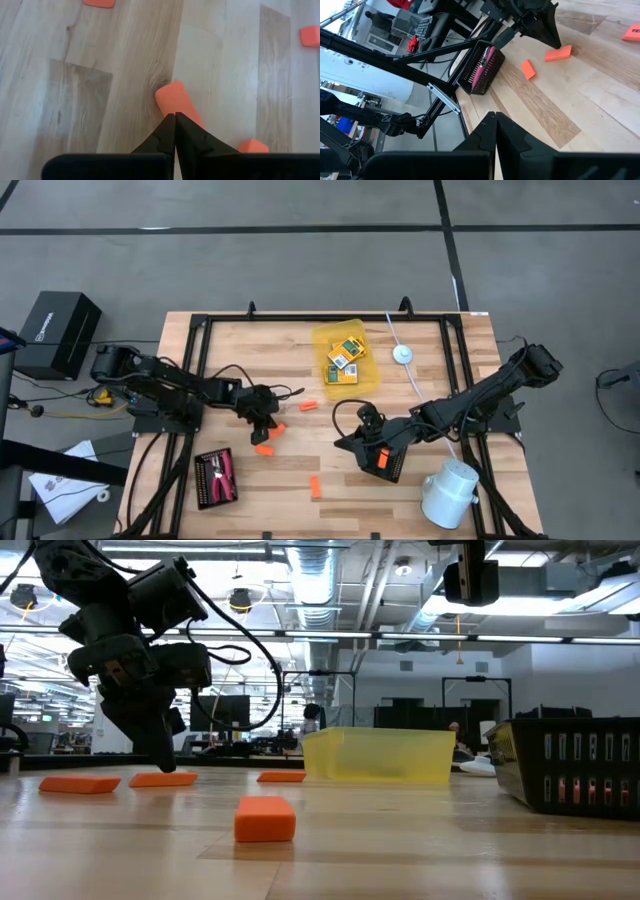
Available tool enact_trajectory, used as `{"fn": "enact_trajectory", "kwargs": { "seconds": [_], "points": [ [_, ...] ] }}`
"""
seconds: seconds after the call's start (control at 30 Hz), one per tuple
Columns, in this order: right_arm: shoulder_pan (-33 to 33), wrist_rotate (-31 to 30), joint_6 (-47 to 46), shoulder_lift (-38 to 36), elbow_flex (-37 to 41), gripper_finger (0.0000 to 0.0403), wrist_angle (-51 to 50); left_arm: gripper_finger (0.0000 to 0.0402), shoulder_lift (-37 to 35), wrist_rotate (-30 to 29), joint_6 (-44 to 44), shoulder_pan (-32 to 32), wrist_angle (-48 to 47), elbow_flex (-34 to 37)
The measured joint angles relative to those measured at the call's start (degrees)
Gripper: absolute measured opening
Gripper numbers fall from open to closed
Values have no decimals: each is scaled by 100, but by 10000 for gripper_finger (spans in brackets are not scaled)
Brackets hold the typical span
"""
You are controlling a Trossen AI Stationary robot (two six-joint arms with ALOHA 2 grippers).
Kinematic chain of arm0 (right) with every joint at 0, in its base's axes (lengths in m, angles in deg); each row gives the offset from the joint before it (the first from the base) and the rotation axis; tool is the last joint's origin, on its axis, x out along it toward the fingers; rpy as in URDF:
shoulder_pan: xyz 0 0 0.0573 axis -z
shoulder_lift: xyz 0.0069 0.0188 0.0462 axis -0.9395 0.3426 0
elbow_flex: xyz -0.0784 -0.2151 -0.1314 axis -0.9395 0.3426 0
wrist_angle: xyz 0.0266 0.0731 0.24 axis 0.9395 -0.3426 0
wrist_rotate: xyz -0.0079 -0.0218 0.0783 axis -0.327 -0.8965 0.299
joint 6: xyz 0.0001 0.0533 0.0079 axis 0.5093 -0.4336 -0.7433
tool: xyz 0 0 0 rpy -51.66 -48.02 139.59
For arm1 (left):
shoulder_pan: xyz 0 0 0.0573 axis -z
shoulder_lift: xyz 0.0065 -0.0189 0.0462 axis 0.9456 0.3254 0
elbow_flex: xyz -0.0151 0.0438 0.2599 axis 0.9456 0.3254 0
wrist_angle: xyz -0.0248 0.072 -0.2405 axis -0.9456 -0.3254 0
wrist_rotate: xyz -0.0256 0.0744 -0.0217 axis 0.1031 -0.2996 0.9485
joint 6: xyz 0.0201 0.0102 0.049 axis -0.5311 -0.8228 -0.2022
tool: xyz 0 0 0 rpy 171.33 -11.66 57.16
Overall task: Pick & Place School Supplies
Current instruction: Put the orange eraser into the right black bin
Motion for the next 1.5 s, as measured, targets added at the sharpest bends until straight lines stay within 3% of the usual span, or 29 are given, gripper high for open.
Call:
{"fn": "enact_trajectory", "kwargs": {
  "seconds": [1.0, 1.5],
  "points": [
    [-4, 18, 44, 0, 0, 0, 35, 0, 352, 28, -298, 13, 15, -10],
    [-2, 165, 42, 0, 0, 0, 39, 0, 320, 75, -140, -20, 370, 359]
  ]
}}
